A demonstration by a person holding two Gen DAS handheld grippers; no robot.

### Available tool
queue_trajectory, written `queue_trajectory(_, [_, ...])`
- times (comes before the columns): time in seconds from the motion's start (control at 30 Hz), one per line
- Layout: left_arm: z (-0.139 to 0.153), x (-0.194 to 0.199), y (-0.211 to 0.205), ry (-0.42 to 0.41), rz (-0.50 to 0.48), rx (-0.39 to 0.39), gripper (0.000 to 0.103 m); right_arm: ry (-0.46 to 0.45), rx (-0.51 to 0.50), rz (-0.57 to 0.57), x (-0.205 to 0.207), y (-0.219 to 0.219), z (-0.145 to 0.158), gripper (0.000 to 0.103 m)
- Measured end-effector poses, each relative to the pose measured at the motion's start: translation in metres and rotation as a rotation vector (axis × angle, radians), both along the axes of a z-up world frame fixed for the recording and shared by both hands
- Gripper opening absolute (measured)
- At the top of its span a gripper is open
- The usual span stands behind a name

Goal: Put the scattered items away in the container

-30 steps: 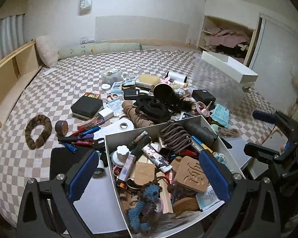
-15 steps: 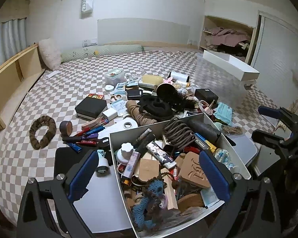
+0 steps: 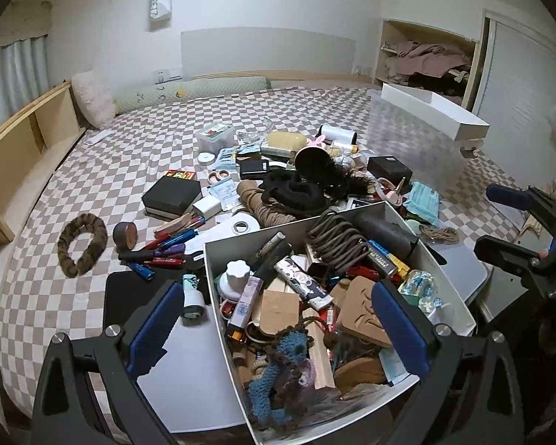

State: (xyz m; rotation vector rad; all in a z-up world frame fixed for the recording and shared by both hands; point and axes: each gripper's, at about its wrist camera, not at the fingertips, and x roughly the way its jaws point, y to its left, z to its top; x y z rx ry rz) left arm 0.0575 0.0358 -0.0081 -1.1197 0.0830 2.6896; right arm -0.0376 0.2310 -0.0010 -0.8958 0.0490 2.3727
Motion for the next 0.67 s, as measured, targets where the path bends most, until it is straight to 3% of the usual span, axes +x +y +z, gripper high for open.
queue_trajectory(0.67, [0.0011, 0.004, 0.0034, 0.04, 0.028, -0.026, 0.102, -0.004, -0.005, -0.023, 0.0023, 0.0041, -0.0007, 0.103])
